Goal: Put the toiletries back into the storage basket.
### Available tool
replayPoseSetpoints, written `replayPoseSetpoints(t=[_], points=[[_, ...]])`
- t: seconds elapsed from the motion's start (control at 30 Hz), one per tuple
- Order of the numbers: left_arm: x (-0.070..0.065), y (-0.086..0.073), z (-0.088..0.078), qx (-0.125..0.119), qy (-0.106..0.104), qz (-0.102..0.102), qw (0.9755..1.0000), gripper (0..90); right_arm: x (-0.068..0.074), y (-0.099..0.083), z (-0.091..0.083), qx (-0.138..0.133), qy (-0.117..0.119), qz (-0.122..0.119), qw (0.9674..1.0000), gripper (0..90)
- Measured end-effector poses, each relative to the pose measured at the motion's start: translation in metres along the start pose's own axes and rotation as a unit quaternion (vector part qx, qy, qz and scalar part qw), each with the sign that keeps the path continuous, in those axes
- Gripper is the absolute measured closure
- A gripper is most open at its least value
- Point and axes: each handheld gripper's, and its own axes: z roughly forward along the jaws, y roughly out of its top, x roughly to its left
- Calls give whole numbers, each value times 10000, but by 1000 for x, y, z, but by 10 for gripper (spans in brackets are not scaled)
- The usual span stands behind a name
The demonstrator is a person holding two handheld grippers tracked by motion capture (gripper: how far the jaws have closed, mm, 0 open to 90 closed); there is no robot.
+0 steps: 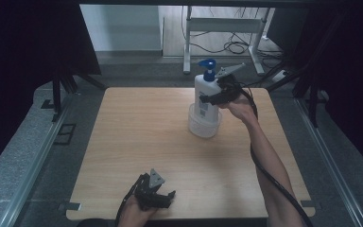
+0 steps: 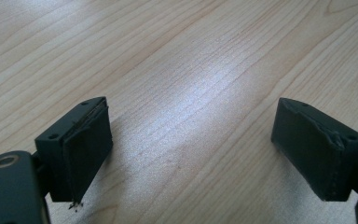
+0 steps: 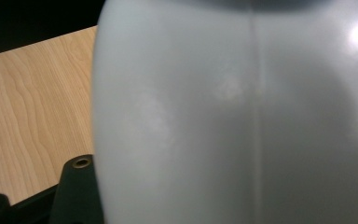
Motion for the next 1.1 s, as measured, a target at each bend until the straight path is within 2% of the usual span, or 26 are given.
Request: replayPoseSetpoints(t=[0.53,1.1], points=[[0,0,0,9,-6,1,10000,116,2,-18,26,117,51,34,9999,373],[0,0,0,5,-6,-4,10000,116,3,-34,45,239,31,-12,9997,372]])
